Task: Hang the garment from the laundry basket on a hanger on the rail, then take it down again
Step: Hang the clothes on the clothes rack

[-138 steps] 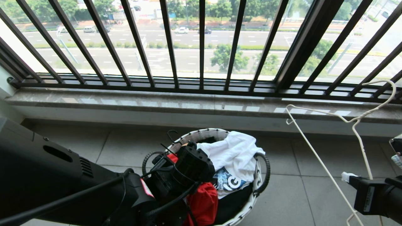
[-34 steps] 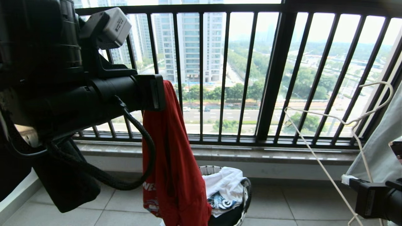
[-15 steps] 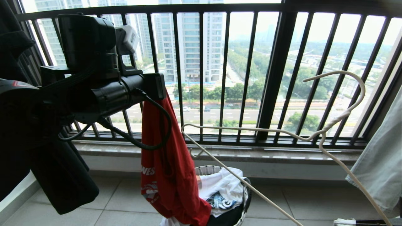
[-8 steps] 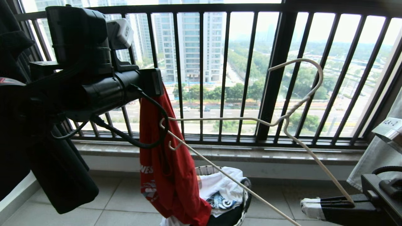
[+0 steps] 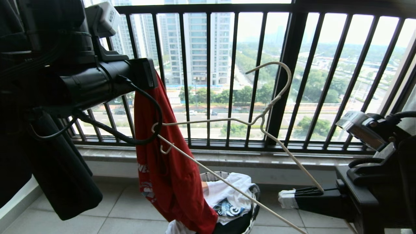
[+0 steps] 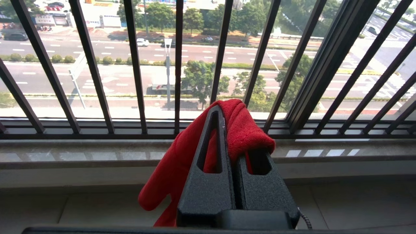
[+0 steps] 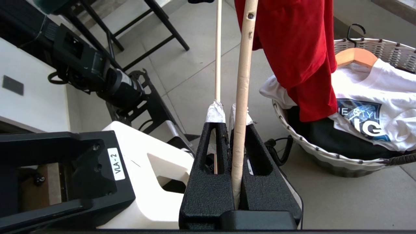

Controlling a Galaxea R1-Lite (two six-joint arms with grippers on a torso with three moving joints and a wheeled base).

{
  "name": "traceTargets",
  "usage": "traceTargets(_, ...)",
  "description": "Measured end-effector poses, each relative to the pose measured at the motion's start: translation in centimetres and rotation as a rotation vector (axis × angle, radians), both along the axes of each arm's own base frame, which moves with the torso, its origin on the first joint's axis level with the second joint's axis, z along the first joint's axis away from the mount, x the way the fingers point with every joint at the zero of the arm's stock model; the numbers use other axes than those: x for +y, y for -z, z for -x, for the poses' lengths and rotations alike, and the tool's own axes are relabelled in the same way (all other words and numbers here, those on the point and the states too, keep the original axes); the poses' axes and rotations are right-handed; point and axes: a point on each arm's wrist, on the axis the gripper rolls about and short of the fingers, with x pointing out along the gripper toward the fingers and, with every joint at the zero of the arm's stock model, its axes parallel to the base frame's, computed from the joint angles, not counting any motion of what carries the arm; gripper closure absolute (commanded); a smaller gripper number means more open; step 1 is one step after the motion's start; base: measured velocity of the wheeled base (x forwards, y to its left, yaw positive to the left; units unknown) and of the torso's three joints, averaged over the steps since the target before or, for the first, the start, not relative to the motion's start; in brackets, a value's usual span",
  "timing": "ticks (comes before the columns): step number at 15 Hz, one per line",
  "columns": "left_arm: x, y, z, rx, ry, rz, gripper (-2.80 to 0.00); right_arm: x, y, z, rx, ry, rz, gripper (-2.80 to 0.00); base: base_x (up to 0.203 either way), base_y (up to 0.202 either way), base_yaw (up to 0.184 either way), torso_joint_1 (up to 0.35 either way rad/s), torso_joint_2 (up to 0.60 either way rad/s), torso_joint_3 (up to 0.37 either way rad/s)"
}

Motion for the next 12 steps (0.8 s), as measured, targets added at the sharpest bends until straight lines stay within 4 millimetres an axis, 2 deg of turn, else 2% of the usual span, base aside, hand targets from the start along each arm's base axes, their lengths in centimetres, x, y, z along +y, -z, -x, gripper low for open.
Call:
traceTargets(7,-0.1,0.2,0.7,0.010,0.015,-0.009,0.00,0.5,0.2,-1.1,-0.040,0.099,0.024,0.00,0.000,0.000,0.000,0.000,0.00,0.000)
traceTargets(12,-1.3,0.9,1.4,0.064,0.070,-0.045,0.00,0.4,0.0,-1.0,-0.072,0.116,0.031,0.00,0.000,0.000,0.000,0.000,0.00,0.000)
